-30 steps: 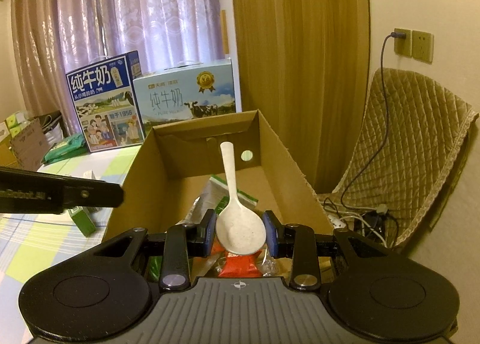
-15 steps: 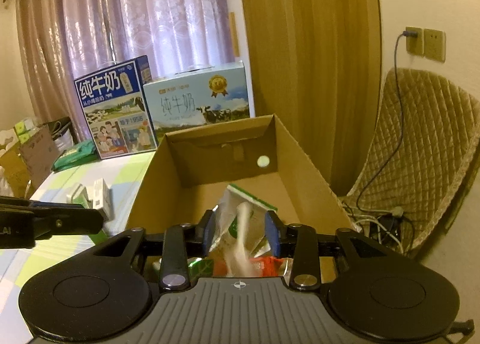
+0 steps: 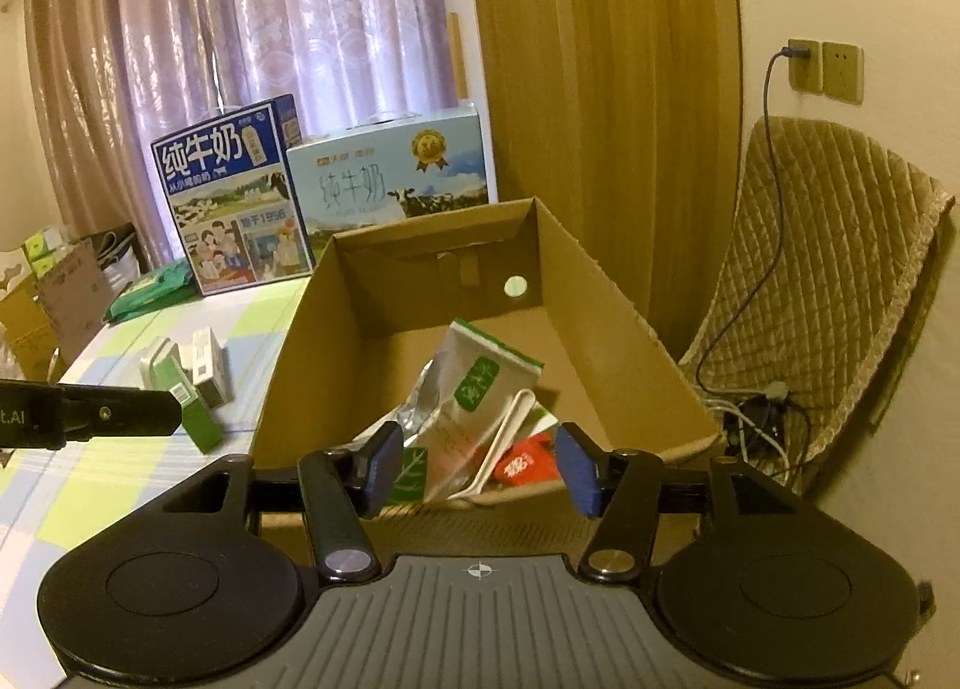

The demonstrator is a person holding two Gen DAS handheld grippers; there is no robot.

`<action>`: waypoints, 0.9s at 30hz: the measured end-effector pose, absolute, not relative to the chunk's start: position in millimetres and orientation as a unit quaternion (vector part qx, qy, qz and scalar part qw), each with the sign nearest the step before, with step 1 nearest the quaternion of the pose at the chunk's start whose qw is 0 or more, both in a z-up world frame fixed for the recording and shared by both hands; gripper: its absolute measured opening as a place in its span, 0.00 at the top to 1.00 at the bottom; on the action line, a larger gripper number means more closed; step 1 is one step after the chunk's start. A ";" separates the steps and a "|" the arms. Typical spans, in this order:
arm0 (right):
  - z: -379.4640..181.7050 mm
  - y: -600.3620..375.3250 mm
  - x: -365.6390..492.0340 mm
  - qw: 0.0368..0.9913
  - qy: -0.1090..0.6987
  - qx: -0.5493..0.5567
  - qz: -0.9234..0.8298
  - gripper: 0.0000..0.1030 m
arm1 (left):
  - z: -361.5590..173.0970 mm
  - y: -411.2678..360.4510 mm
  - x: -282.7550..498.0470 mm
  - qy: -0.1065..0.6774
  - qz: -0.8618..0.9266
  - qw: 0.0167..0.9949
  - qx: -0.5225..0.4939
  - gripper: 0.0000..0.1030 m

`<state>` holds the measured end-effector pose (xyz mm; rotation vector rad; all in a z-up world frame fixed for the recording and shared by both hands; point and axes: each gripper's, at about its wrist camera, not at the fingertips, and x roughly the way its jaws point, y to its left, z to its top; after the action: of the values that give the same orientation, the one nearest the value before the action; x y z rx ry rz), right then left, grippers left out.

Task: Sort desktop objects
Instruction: 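Move both grippers back over the table toward the green medicine box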

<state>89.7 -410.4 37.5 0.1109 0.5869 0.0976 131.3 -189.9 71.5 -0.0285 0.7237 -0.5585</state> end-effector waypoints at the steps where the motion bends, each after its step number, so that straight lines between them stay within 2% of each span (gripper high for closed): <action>1: 38.4 -408.9 88.2 0.954 0.290 0.055 0.048 0.45 | 71.2 -187.5 129.5 0.350 -0.268 0.897 -0.015 0.69; 12: 48.5 -386.4 75.3 0.953 0.291 0.056 0.063 0.32 | 70.6 -157.3 115.4 0.352 -0.247 0.903 -0.025 0.56; 16: 49.3 -376.9 75.7 0.952 0.294 0.055 0.070 0.31 | 70.9 -144.6 114.0 0.352 -0.237 0.905 -0.028 0.53; 20: 50.9 -367.0 75.3 0.951 0.295 0.051 0.078 0.30 | 70.2 -132.0 112.1 0.352 -0.226 0.908 -0.031 0.42; 27: 55.8 -348.1 73.6 0.950 0.295 0.044 0.094 0.26 | 67.2 -110.1 107.5 0.352 -0.212 0.911 -0.039 0.33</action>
<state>73.6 -348.1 55.8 0.0891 0.5998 0.1920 107.5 -110.1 67.2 -0.0813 0.7267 -0.4365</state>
